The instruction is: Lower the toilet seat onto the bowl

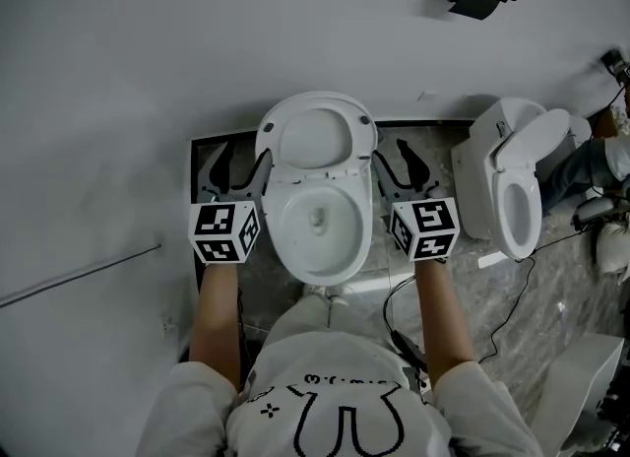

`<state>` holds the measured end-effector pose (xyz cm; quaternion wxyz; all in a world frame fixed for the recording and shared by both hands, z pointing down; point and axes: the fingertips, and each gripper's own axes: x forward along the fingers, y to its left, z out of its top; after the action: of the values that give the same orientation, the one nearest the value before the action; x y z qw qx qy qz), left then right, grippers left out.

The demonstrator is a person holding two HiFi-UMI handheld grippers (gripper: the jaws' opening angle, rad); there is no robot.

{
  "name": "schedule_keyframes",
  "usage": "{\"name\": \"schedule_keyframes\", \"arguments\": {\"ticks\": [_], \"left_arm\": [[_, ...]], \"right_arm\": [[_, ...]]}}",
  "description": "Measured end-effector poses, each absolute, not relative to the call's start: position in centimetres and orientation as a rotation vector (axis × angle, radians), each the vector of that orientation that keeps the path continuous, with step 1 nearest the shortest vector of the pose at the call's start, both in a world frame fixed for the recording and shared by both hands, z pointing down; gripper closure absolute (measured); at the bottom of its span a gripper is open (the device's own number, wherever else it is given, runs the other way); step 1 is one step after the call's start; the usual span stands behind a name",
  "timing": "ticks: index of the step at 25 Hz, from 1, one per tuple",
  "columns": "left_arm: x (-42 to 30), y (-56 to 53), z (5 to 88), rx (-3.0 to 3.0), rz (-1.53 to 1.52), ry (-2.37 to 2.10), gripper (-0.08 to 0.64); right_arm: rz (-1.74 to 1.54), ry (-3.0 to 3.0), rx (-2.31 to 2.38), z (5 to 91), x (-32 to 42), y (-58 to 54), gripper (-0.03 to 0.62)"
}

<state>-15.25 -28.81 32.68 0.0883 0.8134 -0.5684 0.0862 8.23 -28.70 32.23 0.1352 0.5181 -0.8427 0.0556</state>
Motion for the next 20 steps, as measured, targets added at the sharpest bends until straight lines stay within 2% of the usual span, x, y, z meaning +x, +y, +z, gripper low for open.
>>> {"name": "schedule_keyframes", "arguments": {"ticks": [20], "left_arm": [[-14.6, -37.7, 39.5, 2.297, 0.389, -1.722, 0.291]], "right_arm": [[0.127, -2.401, 1.251, 39.0, 7.5, -39.3, 0.386]]}}
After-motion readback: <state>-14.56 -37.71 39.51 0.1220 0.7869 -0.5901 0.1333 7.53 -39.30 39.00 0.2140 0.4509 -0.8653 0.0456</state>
